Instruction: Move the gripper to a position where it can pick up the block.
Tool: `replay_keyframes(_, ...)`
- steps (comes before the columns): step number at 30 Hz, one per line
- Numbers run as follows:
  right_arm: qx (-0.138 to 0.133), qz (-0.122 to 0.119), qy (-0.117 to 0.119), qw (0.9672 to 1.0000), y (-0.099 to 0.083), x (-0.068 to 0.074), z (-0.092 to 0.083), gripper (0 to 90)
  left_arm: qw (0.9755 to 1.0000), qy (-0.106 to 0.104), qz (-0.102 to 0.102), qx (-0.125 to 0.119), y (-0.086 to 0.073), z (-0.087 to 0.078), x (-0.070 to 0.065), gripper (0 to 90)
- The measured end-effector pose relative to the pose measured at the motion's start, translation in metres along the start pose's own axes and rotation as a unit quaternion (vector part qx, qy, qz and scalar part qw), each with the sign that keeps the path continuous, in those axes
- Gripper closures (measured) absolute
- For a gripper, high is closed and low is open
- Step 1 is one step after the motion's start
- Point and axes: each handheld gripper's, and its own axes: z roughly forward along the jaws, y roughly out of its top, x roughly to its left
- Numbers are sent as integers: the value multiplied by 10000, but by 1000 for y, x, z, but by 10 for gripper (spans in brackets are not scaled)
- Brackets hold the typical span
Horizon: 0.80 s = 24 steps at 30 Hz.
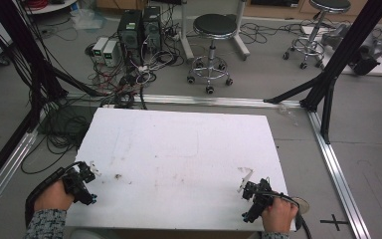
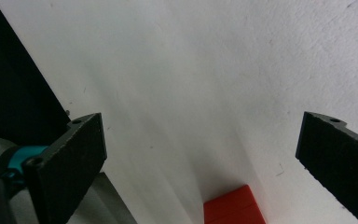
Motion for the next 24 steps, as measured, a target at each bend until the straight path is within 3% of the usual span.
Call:
replay_keyframes(12, -91, 7, 68, 9999, 2, -1, -6, 8, 9999, 31, 127, -32, 3, -3, -2, 204)
replay_keyframes(24, -106, -93, 126, 9998, 2, -3, -7, 9, 10000, 24, 43, -81, 1, -4, -2, 204)
